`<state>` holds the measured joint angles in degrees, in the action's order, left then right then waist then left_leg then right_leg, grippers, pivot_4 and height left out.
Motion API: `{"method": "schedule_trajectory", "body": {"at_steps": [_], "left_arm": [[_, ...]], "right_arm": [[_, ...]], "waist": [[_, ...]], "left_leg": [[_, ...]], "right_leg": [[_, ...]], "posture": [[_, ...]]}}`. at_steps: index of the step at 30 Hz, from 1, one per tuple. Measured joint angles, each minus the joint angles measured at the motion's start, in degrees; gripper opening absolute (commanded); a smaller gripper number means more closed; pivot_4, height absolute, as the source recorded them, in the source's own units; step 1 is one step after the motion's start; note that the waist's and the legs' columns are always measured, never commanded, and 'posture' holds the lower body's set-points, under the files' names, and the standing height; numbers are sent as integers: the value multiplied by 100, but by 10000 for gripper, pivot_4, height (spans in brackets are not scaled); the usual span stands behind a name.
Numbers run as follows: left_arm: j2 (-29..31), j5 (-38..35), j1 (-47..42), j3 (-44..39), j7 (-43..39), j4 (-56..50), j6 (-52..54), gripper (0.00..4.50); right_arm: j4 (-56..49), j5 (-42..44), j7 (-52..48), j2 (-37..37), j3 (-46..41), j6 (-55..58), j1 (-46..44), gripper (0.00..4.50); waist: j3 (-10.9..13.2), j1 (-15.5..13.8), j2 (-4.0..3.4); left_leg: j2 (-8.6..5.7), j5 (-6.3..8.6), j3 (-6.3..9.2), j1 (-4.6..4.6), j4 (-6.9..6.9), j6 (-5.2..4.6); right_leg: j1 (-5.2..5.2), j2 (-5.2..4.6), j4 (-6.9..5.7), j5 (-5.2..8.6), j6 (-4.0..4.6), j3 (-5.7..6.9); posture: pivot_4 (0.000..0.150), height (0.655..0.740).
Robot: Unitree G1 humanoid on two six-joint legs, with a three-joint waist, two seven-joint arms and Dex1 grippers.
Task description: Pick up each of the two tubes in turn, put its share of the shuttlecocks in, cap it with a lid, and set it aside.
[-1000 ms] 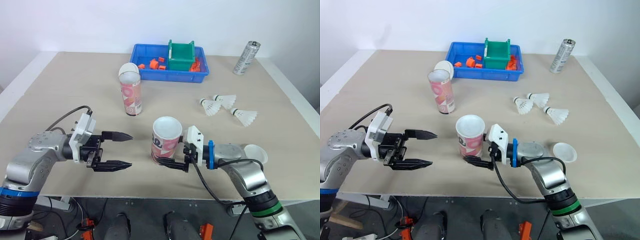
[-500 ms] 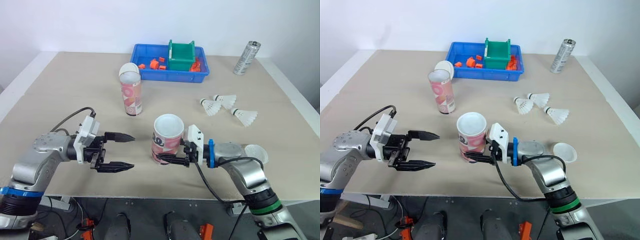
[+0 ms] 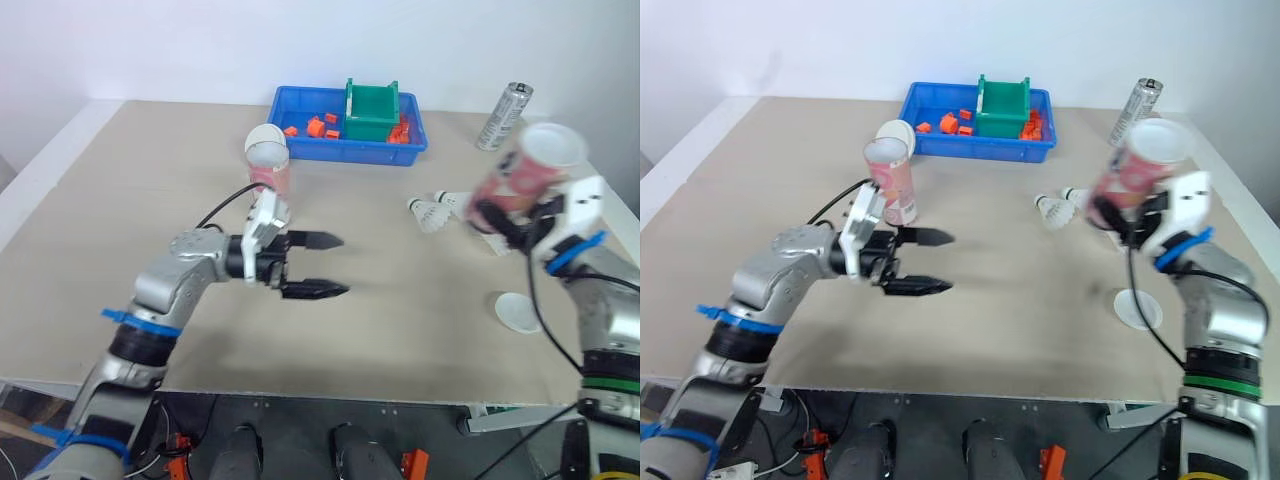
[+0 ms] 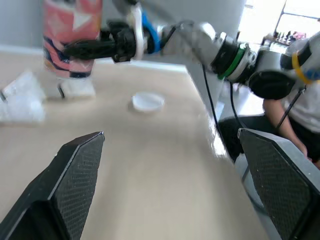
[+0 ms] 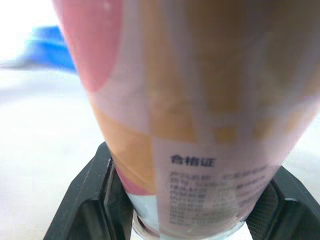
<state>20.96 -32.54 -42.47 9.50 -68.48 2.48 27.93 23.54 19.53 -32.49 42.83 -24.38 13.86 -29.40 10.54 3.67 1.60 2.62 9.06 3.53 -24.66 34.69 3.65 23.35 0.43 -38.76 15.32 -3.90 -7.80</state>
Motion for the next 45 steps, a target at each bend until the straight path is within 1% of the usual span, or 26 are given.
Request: {"method": "schedule_trajectory", "body": {"at_steps": [2, 5, 8, 12, 16, 18, 21, 22, 24, 25, 26, 36, 41, 45], "left_arm": [[-199, 67, -141, 28, 98, 151, -1, 45000], [-536, 182, -243, 155, 217, 371, -41, 45000], [-724, 284, -333, 170, 307, 489, -174, 45000], [-859, 695, -449, 231, 419, 687, -722, 45000], [-920, 1188, -496, 284, 622, 1158, -1280, 45000], [-1023, 1343, -549, 306, 731, 1331, -1421, 45000], [-1165, 1391, -656, 309, 841, 1392, -1419, 45000], [-1208, 1392, -695, 308, 871, 1393, -1395, 45000], [-1288, 1392, -730, 307, 952, 1393, -1335, 45000], [-1313, 1395, -729, 310, 973, 1394, -1281, 45000], [-1315, 1397, -729, 311, 982, 1393, -1254, 45000], [-1309, 1351, -644, 309, 1010, 1264, -1004, 45000], [-1278, 1325, -594, 303, 937, 1180, -906, 45000], [-1243, 1264, -516, 304, 915, 1058, -771, 45000]], "right_arm": [[527, -65, 339, 197, -293, -186, -64, 28703], [1360, -59, 580, 393, -650, -444, -88, 28703], [1744, -57, 605, 395, -717, -564, -89, 28703], [2126, -57, 594, 389, -706, -679, -94, 28703], [2401, -56, 595, 282, -705, -763, -95, 28703], [2558, -62, 597, 240, -690, -788, -95, 28703], [2706, -81, 614, 238, -653, -802, -135, 28703], [2748, -86, 635, 239, -632, -804, -162, 31432], [2751, -130, 639, 241, -549, -803, -180, 38391], [2750, -140, 607, 242, -505, -795, -186, 42905], [2750, -136, 555, 242, -491, -771, -185, 44222], [2485, -11, 22, 333, -485, -343, 312, 44222], [2292, -83, -16, 513, -467, -231, 776, 44222], [1847, -43, -241, 703, -498, -28, 1270, 44222]], "waist": [[-2, 19, -4], [-2, 67, -4], [-1, 125, -8], [-3, 135, -19], [-3, 137, -20], [-3, 136, -21], [-2, 134, -22], [-2, 135, -23], [-3, 135, -25], [-3, 135, -25], [-3, 135, -25], [-3, 130, -26], [-3, 123, -26], [-4, 117, -27]], "left_leg": [[-1, 7, -3, 4, 0, -12], [-2, 8, -4, 6, -1, -14], [-1, 7, -11, 13, -1, -15], [-5, 3, -14, 29, 0, -19], [-9, 1, -17, 33, 3, -21], [-14, 1, -16, 29, 5, -21], [-26, 1, -17, 25, 4, -21], [-29, 1, -17, 25, 2, -21], [-33, 1, -16, 25, 0, -21], [-34, 1, -15, 25, -1, -21], [-34, 1, -15, 25, -2, -21], [-80, 1, -13, 23, -1, -21], [-99, 1, -14, 21, 0, -21], [-99, 1, -10, 22, 0, -21]], "right_leg": [[-2, 0, 0, 0, 3, -5], [-3, 1, -1, 0, 6, -8], [-4, 2, -3, 4, -4, -15], [-19, 1, -3, -1, -11, -21], [-25, 1, -3, -5, -19, -29], [-25, -2, -2, -4, -23, -33], [-25, -10, -1, 3, -34, -40], [-25, -14, -1, 5, -36, -40], [-25, -17, -1, 7, -39, -40], [-25, -18, -1, 8, -39, -40], [-25, -17, -1, 8, -39, -40], [-32, -65, -1, 22, -65, -39], [-40, -87, 4, 31, -80, -40], [-41, -86, 4, 31, -80, -38]], "posture": [[1500, 7367], [1500, 7367], [1500, 7367], [1500, 7367], [1500, 7367], [1500, 7367], [1500, 7367], [1500, 7367], [1500, 7367], [1500, 7367], [1500, 7367], [1500, 7367], [1500, 7367], [1500, 7367]]}}
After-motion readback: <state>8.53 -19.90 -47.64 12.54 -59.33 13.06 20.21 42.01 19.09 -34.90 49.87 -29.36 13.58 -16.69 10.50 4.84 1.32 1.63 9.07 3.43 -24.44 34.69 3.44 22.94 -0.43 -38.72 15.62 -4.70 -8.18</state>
